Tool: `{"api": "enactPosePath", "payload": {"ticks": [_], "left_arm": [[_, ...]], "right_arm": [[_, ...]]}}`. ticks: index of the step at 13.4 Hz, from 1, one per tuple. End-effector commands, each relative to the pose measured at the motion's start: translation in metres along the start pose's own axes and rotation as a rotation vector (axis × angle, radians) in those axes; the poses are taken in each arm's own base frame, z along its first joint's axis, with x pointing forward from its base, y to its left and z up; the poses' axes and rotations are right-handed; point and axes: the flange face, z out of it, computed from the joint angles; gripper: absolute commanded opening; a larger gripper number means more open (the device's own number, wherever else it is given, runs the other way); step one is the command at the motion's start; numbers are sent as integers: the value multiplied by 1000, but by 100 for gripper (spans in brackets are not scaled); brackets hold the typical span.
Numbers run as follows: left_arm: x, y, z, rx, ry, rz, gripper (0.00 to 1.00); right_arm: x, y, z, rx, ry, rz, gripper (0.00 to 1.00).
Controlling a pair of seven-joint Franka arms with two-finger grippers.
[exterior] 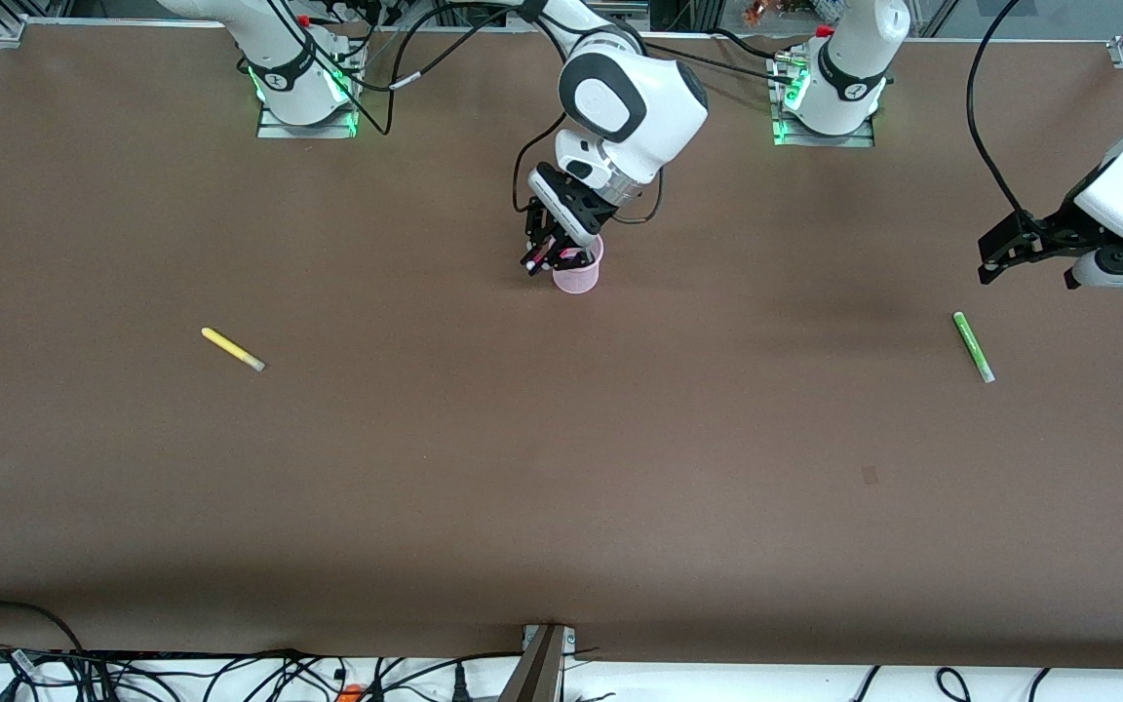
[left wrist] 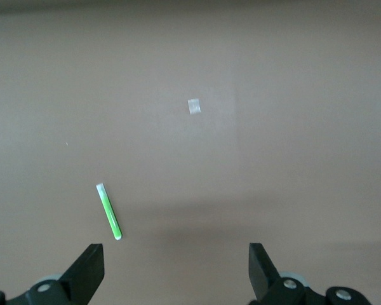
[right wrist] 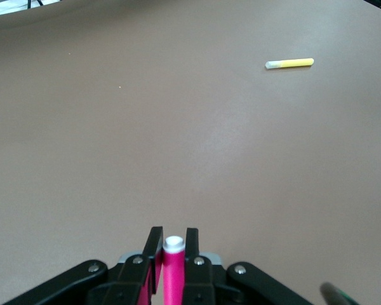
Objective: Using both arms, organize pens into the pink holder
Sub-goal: 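Drop the pink marker into the cup by opening the right gripper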
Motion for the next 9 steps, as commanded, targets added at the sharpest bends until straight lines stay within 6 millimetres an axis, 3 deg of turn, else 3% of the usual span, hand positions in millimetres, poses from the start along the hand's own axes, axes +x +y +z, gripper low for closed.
{"api": "enactPosePath", "payload": {"ticks": [1, 5, 9], "left_arm": [[-5, 4, -8, -8, -15, -17, 100], [-3, 5, -3, -9, -22, -13, 100], [-3, 12, -3, -3, -31, 2, 100]], "right_arm": [[-2, -4, -7, 12, 31, 24, 0], [-13, 2, -20, 27, 38, 11, 0], [-27, 2, -12, 17, 48, 5, 0]]}}
